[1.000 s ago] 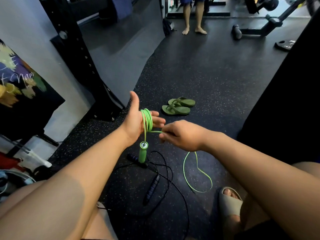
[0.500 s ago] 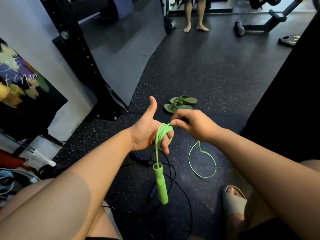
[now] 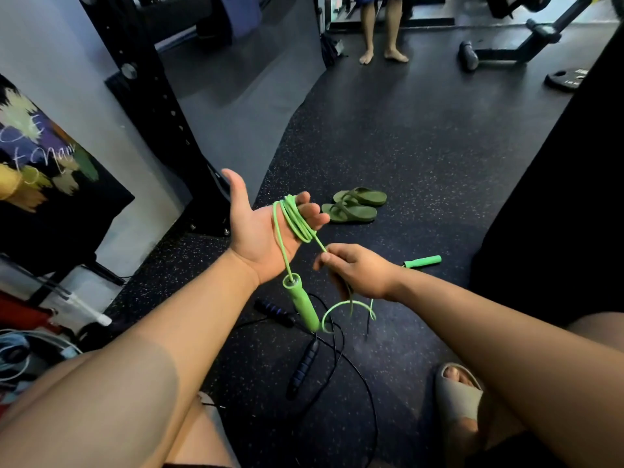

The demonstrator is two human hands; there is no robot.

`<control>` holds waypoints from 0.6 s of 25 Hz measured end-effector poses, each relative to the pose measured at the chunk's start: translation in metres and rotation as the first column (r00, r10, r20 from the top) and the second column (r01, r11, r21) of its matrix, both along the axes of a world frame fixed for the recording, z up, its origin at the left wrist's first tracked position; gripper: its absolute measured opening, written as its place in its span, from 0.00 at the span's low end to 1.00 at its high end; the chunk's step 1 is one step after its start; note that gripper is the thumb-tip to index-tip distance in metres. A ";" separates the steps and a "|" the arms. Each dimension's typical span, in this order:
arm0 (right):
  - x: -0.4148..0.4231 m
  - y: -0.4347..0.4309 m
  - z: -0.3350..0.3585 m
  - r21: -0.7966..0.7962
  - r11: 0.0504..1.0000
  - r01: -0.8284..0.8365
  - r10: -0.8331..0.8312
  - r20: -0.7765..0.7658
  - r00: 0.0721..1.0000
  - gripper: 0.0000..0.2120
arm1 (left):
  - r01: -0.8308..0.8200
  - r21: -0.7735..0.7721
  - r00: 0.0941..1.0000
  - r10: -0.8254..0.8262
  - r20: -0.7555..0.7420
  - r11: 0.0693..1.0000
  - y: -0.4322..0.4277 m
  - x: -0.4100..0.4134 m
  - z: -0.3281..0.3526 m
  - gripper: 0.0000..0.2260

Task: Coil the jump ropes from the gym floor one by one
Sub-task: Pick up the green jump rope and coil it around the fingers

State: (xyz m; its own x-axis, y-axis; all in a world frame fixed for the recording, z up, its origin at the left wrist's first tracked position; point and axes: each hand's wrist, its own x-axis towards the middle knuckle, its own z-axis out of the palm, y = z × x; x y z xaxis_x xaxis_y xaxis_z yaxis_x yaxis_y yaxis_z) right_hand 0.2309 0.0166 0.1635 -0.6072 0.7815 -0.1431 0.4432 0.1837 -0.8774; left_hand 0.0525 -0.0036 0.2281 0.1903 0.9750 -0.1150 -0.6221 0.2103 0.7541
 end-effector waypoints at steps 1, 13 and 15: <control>0.001 -0.001 0.001 -0.020 0.999 -0.026 0.027 0.036 0.999 0.13 | -0.047 0.006 0.999 0.047 0.005 0.999 0.002 -0.002 0.000 0.49; 0.006 -0.015 0.062 0.555 0.757 -0.344 0.050 0.477 0.878 0.13 | -0.023 -0.153 0.651 -0.101 -0.752 0.988 0.009 0.002 -0.032 0.50; 0.014 -0.009 0.069 0.620 0.731 -0.287 0.007 0.413 0.911 0.13 | 0.170 -0.239 0.606 -0.293 -0.739 0.956 0.003 0.006 -0.029 0.51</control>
